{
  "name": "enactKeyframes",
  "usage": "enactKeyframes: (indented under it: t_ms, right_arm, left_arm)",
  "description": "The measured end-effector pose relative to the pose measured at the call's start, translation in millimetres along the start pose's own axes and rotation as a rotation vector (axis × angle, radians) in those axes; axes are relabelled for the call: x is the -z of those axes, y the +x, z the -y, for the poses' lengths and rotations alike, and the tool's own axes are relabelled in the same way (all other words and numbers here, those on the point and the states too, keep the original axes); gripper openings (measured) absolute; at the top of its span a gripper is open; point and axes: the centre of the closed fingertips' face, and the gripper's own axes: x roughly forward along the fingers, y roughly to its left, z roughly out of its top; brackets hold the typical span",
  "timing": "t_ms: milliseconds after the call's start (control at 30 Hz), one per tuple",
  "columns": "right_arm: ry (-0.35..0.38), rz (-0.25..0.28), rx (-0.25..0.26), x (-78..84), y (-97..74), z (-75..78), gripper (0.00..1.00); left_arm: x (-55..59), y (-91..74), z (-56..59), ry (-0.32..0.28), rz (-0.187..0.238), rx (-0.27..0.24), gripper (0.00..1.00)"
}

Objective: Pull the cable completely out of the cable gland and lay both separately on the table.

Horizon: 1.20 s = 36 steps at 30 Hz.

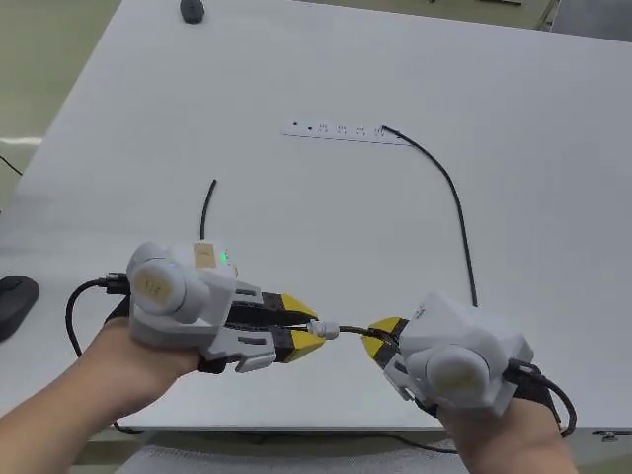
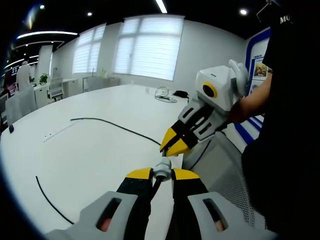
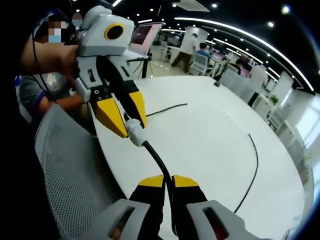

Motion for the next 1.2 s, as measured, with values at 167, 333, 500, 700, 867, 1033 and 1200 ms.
enactKeyframes:
  t_ms: [167,333,500,700,867,1033,1200]
  right_arm:
    - [0.017,-0.042,0.013,24.1,4.7,8.5,0.00]
    - [0.102,-0.070,0.003,43.9,7.6,12.7,0.00]
    - [0.154,-0.091,-0.011,58.3,10.8,15.7,0.00]
    - [0.169,-0.088,-0.023,58.0,9.4,10.9,0.00]
    - [0.176,-0.072,-0.024,55.8,6.8,10.2,0.00]
    - [0.182,-0.017,-0.011,41.8,-5.5,12.3,0.05]
    - [0.143,0.047,-0.041,12.2,-14.8,0.7,0.17]
  left_arm:
    - [2.6,2.8,4.6,-0.001,-0.012,0.004,0.15]
    - [2.1,4.9,6.3,-0.001,-0.019,0.007,0.15]
    - [2.6,4.9,6.5,-0.004,-0.023,0.004,0.15]
    - [4.0,4.5,7.0,-0.008,-0.031,0.000,0.15]
    - [3.4,3.3,4.4,-0.013,-0.027,-0.006,0.15]
    - [2.9,2.3,1.4,-0.019,-0.024,-0.016,0.15]
    - [1.4,2.3,0.4,-0.013,-0.018,-0.022,0.15]
